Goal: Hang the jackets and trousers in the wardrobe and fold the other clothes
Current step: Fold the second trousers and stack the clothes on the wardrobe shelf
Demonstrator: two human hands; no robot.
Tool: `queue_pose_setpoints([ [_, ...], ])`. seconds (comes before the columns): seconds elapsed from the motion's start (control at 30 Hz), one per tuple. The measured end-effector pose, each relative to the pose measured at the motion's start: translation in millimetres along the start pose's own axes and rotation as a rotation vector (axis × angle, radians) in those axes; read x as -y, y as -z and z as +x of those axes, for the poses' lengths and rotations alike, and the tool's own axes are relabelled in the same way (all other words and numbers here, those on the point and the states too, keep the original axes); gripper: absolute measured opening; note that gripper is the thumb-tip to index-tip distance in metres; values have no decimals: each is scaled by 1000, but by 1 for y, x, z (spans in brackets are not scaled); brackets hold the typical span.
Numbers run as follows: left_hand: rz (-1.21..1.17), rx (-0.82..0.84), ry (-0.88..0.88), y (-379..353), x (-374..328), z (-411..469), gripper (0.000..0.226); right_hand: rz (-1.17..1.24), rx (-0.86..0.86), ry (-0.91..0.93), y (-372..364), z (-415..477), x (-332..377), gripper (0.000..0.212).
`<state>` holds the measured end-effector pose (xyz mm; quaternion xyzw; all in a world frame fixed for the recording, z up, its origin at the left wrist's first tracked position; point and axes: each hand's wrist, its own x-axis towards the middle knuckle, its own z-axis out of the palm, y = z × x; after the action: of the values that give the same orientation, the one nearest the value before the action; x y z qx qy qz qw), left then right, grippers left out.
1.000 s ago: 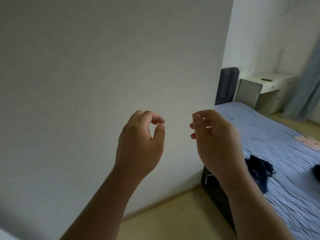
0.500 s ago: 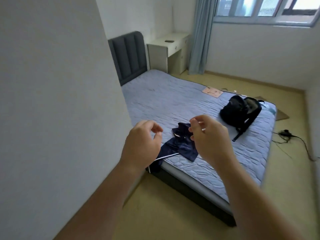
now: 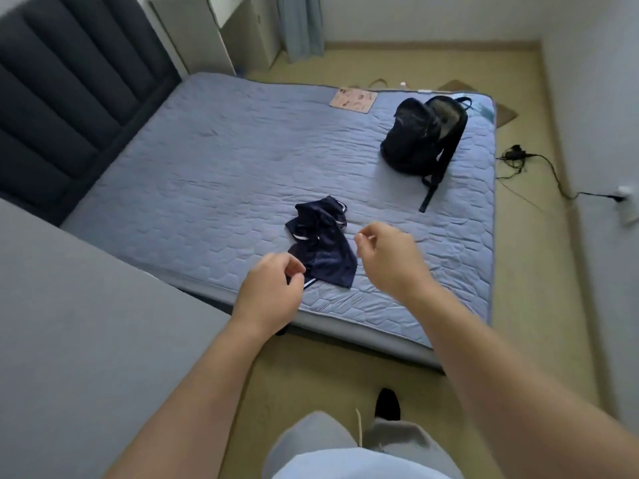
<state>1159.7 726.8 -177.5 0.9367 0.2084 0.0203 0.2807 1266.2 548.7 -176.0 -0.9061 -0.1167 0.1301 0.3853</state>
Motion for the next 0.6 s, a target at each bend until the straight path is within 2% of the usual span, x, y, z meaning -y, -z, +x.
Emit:
queue_pose_setpoints([
  [0.3, 107, 400, 102, -108, 96, 131, 12, -83, 144, -296, -94, 96, -65, 24],
  [0.47, 204, 661, 165, -190, 168, 201, 28, -85, 208, -497, -174, 143, -104, 28],
  [0.6, 204, 767, 218, -256, 217, 252, 35, -98, 311, -596, -237, 173, -139, 32],
])
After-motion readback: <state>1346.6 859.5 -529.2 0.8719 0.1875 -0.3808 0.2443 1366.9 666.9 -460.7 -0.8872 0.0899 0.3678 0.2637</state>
